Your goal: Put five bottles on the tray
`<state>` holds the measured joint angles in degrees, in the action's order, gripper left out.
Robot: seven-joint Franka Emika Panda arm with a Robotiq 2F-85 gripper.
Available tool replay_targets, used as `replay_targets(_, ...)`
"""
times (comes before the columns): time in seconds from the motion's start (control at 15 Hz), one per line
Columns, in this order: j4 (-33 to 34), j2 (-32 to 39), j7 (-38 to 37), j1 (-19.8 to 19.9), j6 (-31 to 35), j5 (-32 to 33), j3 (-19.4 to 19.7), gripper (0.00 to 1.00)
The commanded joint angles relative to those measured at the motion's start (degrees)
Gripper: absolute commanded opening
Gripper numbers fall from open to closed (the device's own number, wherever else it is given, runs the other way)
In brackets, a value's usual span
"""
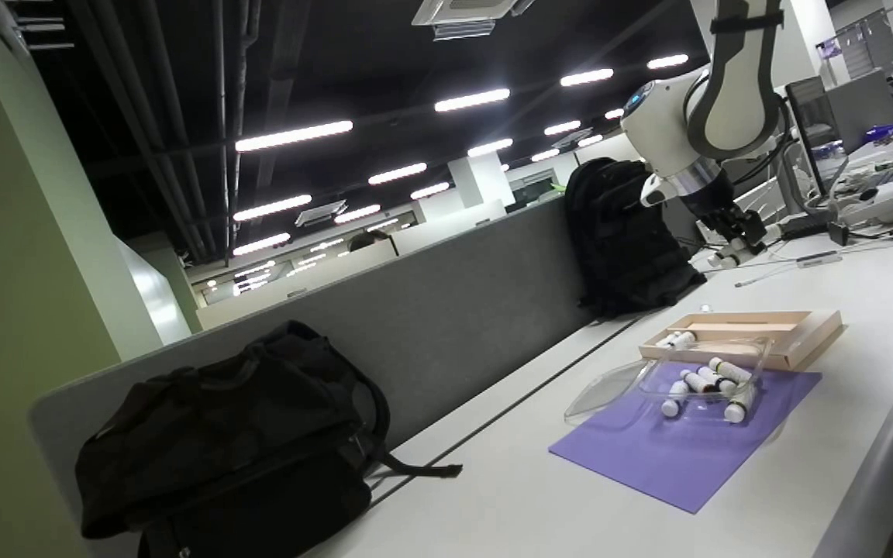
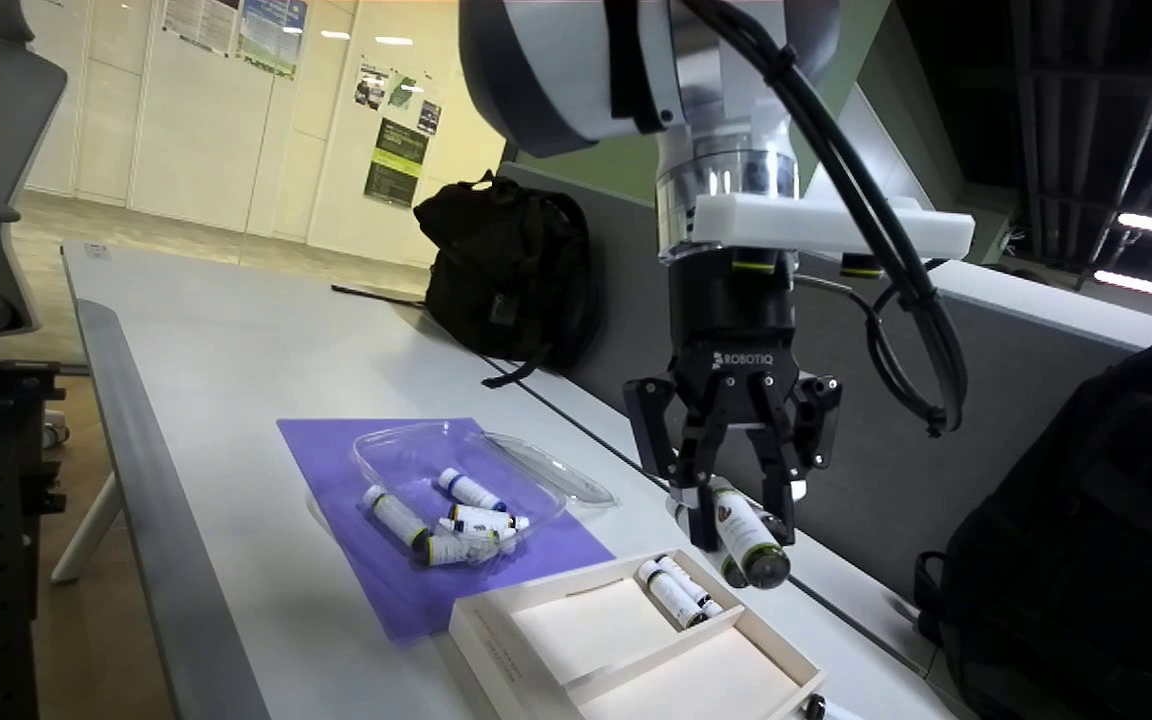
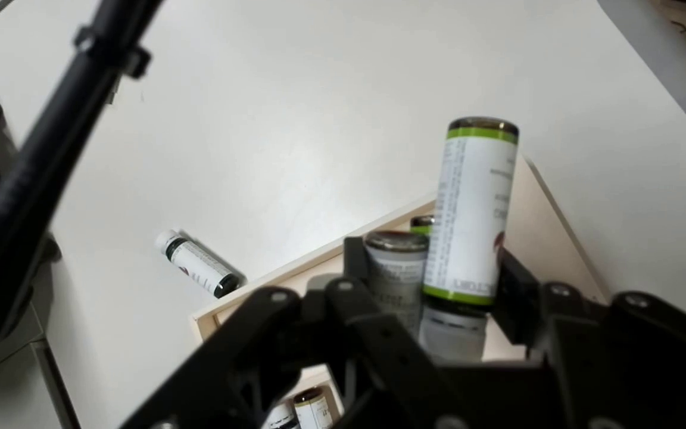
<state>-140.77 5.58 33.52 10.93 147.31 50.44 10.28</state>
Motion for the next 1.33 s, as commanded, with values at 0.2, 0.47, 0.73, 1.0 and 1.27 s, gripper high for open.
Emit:
replay_targets(0.2, 4.8, 6.3, -0.1, 0.0, 3.8, -1.0, -0.9, 0.26)
replay_targets(0.47, 8.5, 11.7, 0.3, -0.2, 8.0, -2.1, -2.4, 0.26)
replay_targets(0.73, 10.3, 15.9, 2.7, -0.8, 8.6, -5.0, -5.2, 0.26)
replay_targets(1.0, 10.6, 18.5, 4.9, -1.6, 8.1, -5.0, -6.6, 0.26)
replay_targets(1.27, 11.3, 20.5, 8.6, -1.4, 7.6, -5.2, -7.0, 0.26)
